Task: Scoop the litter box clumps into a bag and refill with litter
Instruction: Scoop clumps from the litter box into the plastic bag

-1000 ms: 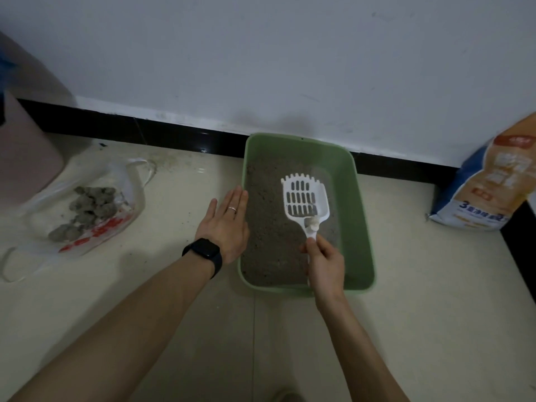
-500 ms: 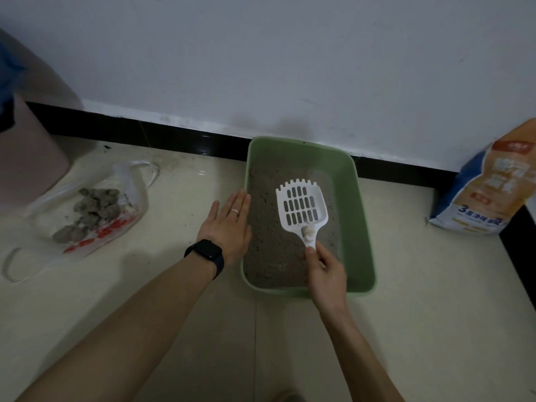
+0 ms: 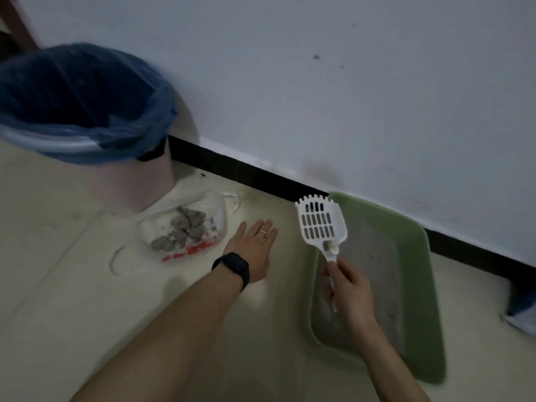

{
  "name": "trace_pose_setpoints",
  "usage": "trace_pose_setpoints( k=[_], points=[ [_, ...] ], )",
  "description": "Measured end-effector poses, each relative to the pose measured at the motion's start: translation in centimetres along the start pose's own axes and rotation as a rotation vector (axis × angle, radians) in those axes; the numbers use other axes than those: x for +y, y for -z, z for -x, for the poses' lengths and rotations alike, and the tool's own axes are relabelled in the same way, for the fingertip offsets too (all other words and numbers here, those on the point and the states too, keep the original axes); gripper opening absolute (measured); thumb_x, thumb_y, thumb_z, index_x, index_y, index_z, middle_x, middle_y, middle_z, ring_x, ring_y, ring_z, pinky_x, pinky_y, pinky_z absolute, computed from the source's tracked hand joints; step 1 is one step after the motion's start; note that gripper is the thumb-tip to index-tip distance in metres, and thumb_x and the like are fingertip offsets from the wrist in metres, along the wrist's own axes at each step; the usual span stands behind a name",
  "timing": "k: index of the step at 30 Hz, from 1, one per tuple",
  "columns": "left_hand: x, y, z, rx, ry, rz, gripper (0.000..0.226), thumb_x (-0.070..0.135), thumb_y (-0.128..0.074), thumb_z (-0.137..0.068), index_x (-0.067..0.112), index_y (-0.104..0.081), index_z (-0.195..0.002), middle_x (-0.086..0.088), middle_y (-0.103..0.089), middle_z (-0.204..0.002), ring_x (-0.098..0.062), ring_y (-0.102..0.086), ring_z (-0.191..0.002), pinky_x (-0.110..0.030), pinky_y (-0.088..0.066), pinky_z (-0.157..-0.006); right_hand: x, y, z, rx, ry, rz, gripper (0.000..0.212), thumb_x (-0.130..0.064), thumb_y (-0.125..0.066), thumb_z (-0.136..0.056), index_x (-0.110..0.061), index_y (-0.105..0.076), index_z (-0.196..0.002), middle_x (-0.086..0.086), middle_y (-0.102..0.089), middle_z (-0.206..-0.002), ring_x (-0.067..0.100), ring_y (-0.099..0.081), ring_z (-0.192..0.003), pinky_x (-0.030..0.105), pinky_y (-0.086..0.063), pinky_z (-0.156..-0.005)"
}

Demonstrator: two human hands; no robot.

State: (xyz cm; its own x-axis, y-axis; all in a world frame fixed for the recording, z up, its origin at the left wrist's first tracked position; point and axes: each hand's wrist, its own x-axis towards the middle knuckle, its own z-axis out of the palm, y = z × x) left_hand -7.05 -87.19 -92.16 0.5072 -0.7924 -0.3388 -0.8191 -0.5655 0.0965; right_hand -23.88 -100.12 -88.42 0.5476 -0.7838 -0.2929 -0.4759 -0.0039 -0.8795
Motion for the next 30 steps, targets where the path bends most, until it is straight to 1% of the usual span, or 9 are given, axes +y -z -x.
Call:
trace_pose_setpoints(
  k=[6, 9, 11, 14, 16, 20, 22, 25, 30],
  points=[
    [-11.8, 0.2, 3.9, -0.002, 0.353, 0.234, 0.072, 0.050, -0.035, -0.099, 0.018, -0.007, -0.157, -0.002, 0.004, -0.164, -0.022, 0.001, -0.151, -0.047, -0.002, -0.121, -4.7, -10.5, -1.0, -0.247, 0.244, 0.301, 0.018, -0.023, -0.051, -0.100, -0.032, -0.066, -0.102, -0.007, -0.072, -0.085, 0.007, -0.057, -0.049, 0.019, -0.048, -0.052],
    [-17.2, -2.3, 6.8, -0.082, 0.554, 0.309, 0.080, 0.054, -0.039, -0.096, 0.016, -0.003, -0.157, -0.005, 0.007, -0.164, -0.025, 0.003, -0.151, -0.049, -0.003, -0.121, -5.8, -14.6, -1.5, -0.312, 0.406, 0.642, 0.025, -0.029, -0.047, -0.100, -0.031, -0.064, -0.117, -0.006, -0.071, -0.098, 0.016, -0.066, -0.077, 0.031, -0.053, -0.072],
    [-19.7, -4.1, 8.3, -0.146, 0.648, 0.298, 0.076, 0.046, -0.036, -0.099, 0.014, 0.002, -0.156, -0.007, 0.012, -0.163, -0.027, 0.006, -0.150, -0.050, -0.004, -0.121, -5.8, -16.3, -1.9, -0.259, 0.636, 1.029, 0.032, -0.029, -0.045, -0.100, -0.032, -0.058, -0.129, -0.004, -0.068, -0.108, 0.022, -0.064, -0.090, 0.033, -0.048, -0.074],
    [-21.7, -6.1, 9.3, -0.146, 0.679, 0.357, 0.081, 0.051, -0.036, -0.098, 0.015, 0.007, -0.156, -0.007, 0.014, -0.163, -0.030, 0.006, -0.150, -0.049, -0.004, -0.121, -5.9, -17.8, -2.6, -0.113, 0.903, 1.317, 0.035, -0.021, -0.058, -0.089, -0.032, -0.063, -0.122, -0.004, -0.070, -0.104, 0.025, -0.065, -0.082, 0.035, -0.044, -0.070],
    [-22.2, -7.0, 9.5, -0.124, 0.679, 0.443, 0.085, 0.056, -0.038, -0.096, 0.018, 0.010, -0.156, -0.006, 0.015, -0.163, -0.029, 0.005, -0.150, -0.048, -0.004, -0.121, -6.7, -18.4, -3.2, -0.109, 0.835, 1.264, 0.031, -0.026, -0.053, -0.093, -0.034, -0.062, -0.121, -0.006, -0.069, -0.101, 0.023, -0.065, -0.080, 0.034, -0.049, -0.071],
    [-23.0, -7.7, 9.4, -0.092, 0.643, 0.557, 0.091, 0.062, -0.039, -0.093, 0.020, 0.014, -0.155, -0.002, 0.015, -0.163, -0.024, 0.001, -0.151, -0.044, -0.004, -0.121, -8.9, -20.2, -5.8, -0.255, 0.431, 0.965, 0.030, -0.031, -0.043, -0.100, -0.033, -0.056, -0.126, -0.003, -0.068, -0.103, 0.016, -0.065, -0.080, 0.030, -0.052, -0.066],
    [-23.1, -7.6, 9.5, -0.128, 0.549, 0.494, 0.094, 0.043, -0.049, -0.094, 0.019, 0.019, -0.153, 0.000, 0.018, -0.162, -0.021, 0.003, -0.151, -0.042, -0.001, -0.121, -9.6, -21.6, -7.5, -0.277, 0.336, 0.851, 0.028, -0.028, -0.046, -0.099, -0.027, -0.054, -0.126, -0.001, -0.068, -0.115, 0.017, -0.065, -0.086, 0.033, -0.053, -0.073],
    [-23.5, -8.3, 10.1, -0.178, 0.431, 0.379, 0.097, 0.023, -0.052, -0.094, 0.019, 0.026, -0.150, 0.002, 0.023, -0.161, -0.019, 0.007, -0.150, -0.040, 0.002, -0.122, -10.8, -24.0, -10.0, -0.325, 0.262, 0.818, 0.029, -0.024, -0.049, -0.096, -0.028, -0.055, -0.124, -0.008, -0.070, -0.108, 0.015, -0.062, -0.081, 0.035, -0.053, -0.078],
    [-26.2, -9.4, 12.4, -0.184, 0.387, 0.298, 0.100, 0.004, -0.048, -0.089, 0.023, 0.031, -0.148, 0.007, 0.027, -0.159, -0.014, 0.009, -0.150, -0.036, 0.004, -0.121, -10.9, -28.6, -14.3, -0.386, 0.097, 0.842, 0.029, -0.031, -0.060, -0.083, -0.040, -0.062, -0.110, -0.010, -0.063, -0.104, 0.020, -0.056, -0.106, 0.043, -0.038, -0.107]
  ],
)
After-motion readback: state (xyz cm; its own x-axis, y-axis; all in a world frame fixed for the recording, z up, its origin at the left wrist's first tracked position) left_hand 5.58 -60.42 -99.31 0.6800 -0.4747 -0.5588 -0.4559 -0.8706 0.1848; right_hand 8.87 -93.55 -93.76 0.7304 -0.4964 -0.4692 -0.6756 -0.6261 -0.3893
